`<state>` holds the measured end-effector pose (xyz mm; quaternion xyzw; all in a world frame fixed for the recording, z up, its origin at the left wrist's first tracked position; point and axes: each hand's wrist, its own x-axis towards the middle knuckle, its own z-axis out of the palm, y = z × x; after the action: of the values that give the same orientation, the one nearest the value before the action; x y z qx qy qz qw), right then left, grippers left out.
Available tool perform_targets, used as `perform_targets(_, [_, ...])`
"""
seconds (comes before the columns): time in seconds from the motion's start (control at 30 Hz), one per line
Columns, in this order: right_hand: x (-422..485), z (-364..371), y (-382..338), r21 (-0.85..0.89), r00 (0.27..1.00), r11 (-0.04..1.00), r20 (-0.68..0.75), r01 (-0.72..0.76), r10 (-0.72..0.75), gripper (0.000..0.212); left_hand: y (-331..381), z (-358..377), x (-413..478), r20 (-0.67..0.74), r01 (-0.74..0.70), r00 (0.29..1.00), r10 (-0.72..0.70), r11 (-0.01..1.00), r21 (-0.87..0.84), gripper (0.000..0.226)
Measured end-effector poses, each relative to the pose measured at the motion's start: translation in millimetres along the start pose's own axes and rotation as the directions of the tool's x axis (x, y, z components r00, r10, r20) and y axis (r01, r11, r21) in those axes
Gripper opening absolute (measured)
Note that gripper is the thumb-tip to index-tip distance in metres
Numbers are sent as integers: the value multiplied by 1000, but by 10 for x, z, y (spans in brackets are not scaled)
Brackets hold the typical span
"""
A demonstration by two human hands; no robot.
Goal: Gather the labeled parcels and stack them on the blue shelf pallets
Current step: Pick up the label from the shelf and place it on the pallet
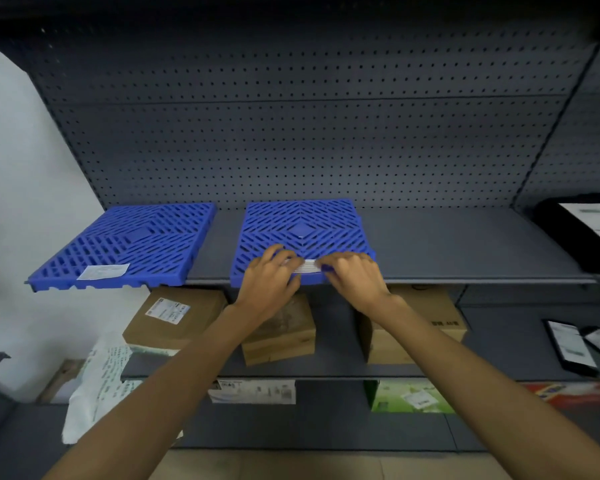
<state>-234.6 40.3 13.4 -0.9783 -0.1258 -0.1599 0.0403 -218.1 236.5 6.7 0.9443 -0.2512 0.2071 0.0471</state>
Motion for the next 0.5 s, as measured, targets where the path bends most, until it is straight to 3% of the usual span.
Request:
perform_targets(0.1, [-155, -182, 206, 52, 997, 996, 3, -74, 74, 35, 184, -29, 170, 23, -79, 997, 79, 997, 20, 33])
perform_targets(0.23, [-529, -402, 770, -70, 979, 984, 115, -162, 169, 27, 649, -23, 417, 79, -158, 985, 157, 987, 10, 34])
perform_targets(0.5, [-1564, -916, 2185, -205, 946, 941, 124, -270, 299, 21, 2211, 70, 900, 113, -264, 958, 263, 964, -3, 34])
